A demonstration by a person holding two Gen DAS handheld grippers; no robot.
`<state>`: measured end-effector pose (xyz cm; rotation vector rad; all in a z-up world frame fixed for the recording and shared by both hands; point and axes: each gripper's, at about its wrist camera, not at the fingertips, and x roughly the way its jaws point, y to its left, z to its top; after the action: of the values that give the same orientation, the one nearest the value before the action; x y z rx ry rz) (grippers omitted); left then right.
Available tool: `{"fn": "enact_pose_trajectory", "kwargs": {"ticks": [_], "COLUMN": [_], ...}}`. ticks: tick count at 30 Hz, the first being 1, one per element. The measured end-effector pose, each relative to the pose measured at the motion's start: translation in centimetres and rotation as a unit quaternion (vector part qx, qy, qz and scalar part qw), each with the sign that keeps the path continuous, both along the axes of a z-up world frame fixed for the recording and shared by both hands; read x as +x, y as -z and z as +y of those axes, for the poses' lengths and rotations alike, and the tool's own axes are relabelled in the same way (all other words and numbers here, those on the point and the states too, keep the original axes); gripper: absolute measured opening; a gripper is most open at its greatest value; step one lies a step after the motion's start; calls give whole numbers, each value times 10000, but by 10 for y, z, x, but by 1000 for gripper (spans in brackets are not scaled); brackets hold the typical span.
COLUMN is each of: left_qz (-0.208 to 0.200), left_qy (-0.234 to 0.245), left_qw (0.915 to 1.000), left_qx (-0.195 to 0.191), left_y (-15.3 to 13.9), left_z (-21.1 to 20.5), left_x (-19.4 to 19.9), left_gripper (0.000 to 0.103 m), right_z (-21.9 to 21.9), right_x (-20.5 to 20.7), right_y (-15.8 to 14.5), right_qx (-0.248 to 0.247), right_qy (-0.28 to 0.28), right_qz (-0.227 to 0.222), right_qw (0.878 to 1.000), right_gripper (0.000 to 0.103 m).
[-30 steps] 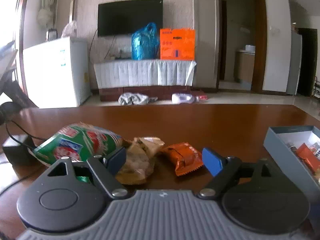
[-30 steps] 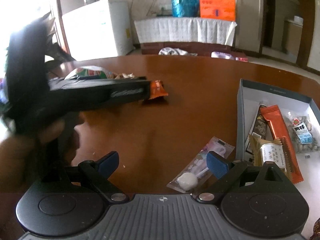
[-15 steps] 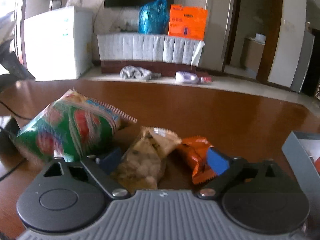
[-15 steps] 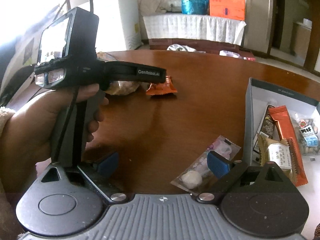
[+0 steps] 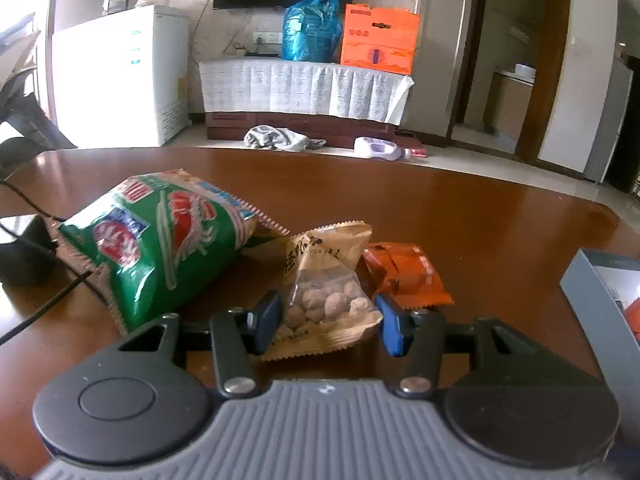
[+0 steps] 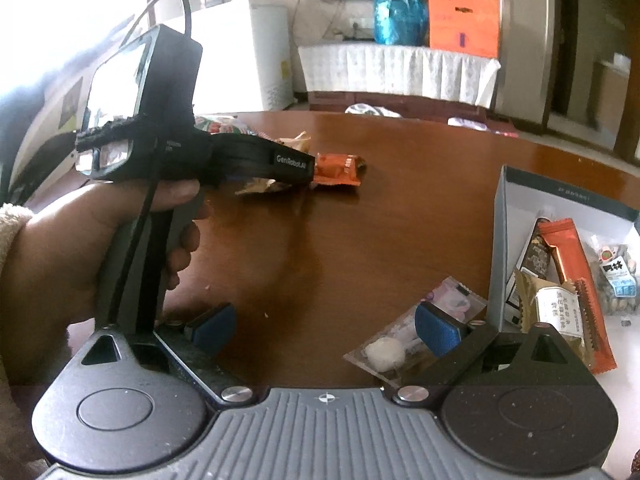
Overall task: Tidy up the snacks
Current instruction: 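Grasp the peanut packet with the left tool and lift it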
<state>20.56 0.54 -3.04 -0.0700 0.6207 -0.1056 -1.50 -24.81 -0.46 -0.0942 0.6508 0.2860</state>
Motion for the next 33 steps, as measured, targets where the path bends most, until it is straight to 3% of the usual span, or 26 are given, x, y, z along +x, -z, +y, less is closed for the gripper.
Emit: {"fn": "enact_pose_trajectory", "kwargs": {"ticks": [4, 7, 9, 12, 14, 22, 24, 29, 33], "left_qz": [74, -54, -28, -264, -443, -457, -407, -399, -207], "left_qy": [64, 62, 116, 109, 116, 124, 88, -9, -40], "left_qw": [9999, 9997, 9993, 9983, 9972, 9982, 9986, 9991, 9996], "left_qx": [-24, 244, 361, 503, 589, 376, 315, 151, -170], "left_y": [-10, -15, -16, -24, -28, -36, -35, -32, -27], "left_z": [-3, -6, -7, -7, -8, 11, 15, 22, 29], "left_x": [-22, -45, -59, -84, -105, -152, -158, -157, -147], "left_gripper": [48, 47, 47, 47, 46, 41, 41, 41, 41], "right_z": [2, 8, 10, 14, 20, 15, 14, 9, 18], "right_x": [-1, -2, -2, -6, -11, -23, -27, -27, -19], "right_y": [1, 6, 6, 8, 14, 13, 11, 4, 8], "right_qx": [-105, -468, -451, -317, -549, -540, -454, -317, -323], "right_qy": [77, 96, 66, -225, -358, -663, -552, 83, 325], "right_qz": [-27, -46, 50, 175, 129, 141, 96, -105, 28], "right_qw": [9999, 9988, 9989, 9991, 9978, 9962, 9974, 9994, 9989], "right_gripper": [97, 97, 98, 100, 102, 100, 94, 94, 95]}}
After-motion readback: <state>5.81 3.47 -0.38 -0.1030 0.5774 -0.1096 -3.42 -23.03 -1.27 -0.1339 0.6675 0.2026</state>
